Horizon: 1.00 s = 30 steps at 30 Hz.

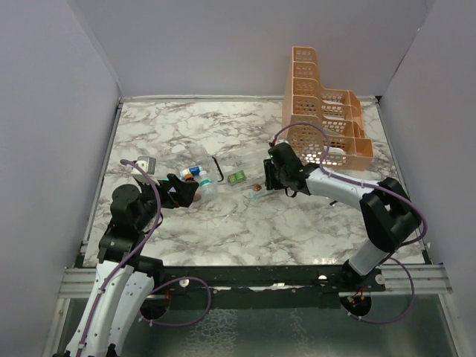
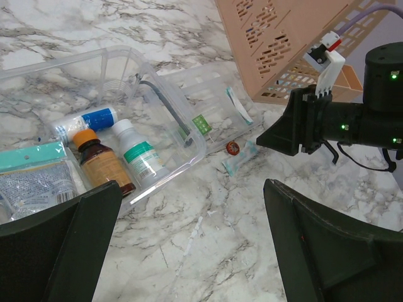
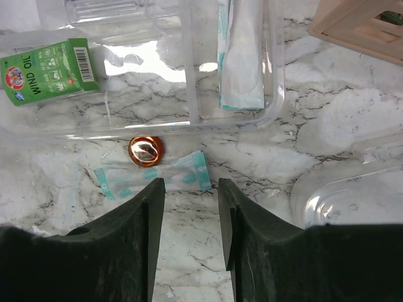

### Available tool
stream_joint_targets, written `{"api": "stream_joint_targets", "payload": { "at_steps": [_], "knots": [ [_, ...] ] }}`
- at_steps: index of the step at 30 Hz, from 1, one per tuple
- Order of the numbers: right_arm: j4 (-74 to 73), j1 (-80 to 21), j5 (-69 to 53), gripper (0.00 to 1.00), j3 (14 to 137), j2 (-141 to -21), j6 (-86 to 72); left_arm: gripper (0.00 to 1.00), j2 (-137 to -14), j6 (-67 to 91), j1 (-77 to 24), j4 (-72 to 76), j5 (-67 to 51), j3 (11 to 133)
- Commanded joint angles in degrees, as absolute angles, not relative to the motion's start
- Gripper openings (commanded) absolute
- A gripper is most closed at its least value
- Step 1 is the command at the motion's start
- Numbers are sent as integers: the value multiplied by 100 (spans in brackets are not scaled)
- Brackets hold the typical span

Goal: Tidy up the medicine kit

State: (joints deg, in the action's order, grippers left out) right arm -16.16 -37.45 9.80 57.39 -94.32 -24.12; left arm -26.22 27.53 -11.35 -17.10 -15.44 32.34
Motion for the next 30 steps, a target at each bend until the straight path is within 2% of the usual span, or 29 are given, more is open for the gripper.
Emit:
{"api": "stream_joint_targets", "payload": {
  "at_steps": [1,16,30],
  "knots": [
    [-1513,-3818,1313,39,5875,-9803,-2704,99,-2597,2742,-1116,-1509,-1661,3251],
    [-1989,-3928,1814,37,5966,-10185,-2982,99,-2601,2745,-1107,-1515,-1661,3248],
    [-3172,-4396,1348,38,5627,-9458,-3444,99,-2564,2749,-1102,-1503,-1670,3250]
  ]
}}
